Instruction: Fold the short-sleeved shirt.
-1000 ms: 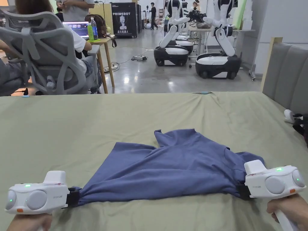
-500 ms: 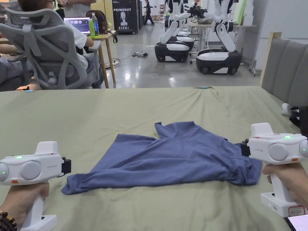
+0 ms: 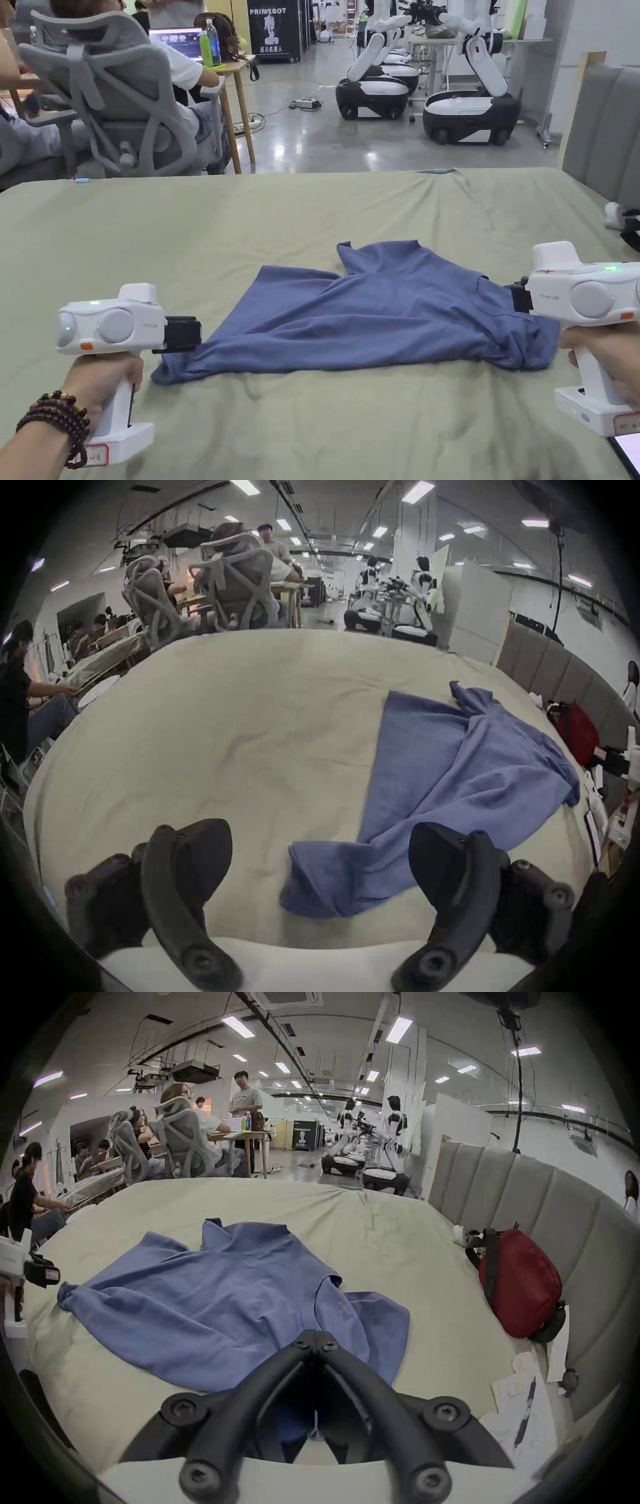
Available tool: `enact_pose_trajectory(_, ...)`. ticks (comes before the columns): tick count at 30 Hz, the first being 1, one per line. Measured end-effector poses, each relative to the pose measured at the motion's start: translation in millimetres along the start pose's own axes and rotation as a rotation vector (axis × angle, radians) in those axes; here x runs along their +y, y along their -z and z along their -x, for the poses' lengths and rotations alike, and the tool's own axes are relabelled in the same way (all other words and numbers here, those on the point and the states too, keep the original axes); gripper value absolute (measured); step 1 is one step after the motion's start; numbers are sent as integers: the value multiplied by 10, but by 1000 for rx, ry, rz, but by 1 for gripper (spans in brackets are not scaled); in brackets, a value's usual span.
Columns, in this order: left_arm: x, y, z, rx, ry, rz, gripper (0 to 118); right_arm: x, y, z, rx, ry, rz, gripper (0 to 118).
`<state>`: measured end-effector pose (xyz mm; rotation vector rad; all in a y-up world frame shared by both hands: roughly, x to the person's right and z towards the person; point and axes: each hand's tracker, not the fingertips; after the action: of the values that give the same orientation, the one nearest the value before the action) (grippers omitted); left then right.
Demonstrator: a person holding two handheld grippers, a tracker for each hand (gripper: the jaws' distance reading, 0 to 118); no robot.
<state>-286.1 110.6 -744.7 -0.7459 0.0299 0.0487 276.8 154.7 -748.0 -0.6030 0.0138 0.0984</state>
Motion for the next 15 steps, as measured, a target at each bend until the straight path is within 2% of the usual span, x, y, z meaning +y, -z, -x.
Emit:
enact_pose_trajectory(3, -40, 114, -3, 22, -16, 32, 100, -11, -91, 31, -3, -9, 2, 0)
enact_pose_trajectory(5, -47, 147, 0, 5, -38, 54, 85, -21, -102, 39, -11, -23, 3, 0)
enact_pose_trajectory(7, -96, 203, -34, 0, -41, 90, 76, -6, -42, -3, -7, -23, 9, 0)
enact_pose_trajectory(9, -149, 235, -53, -5, -33, 166, 57, -12, -32, -18, -6, -19, 12, 0)
enact_pose_trajectory(11, -206, 202, -93, 1, -22, 123, 49, -13, -27, -21, -9, -25, 17, 0)
enact_pose_trajectory(12, -191, 181, -77, -13, -28, 128, 37, -15, -16, -22, -12, -28, 21, 0)
enact_pose_trajectory(13, -178, 164, -76, -22, -28, 135, 14, -16, 3, -24, -14, -28, 26, 0)
enact_pose_trajectory(14, -157, 136, -79, -22, -25, 134, 3, -11, -13, -15, -16, -26, 29, 0)
enact_pose_trajectory(15, -141, 100, -83, -44, -29, 120, 3, -8, -14, -5, -14, -24, 34, 0)
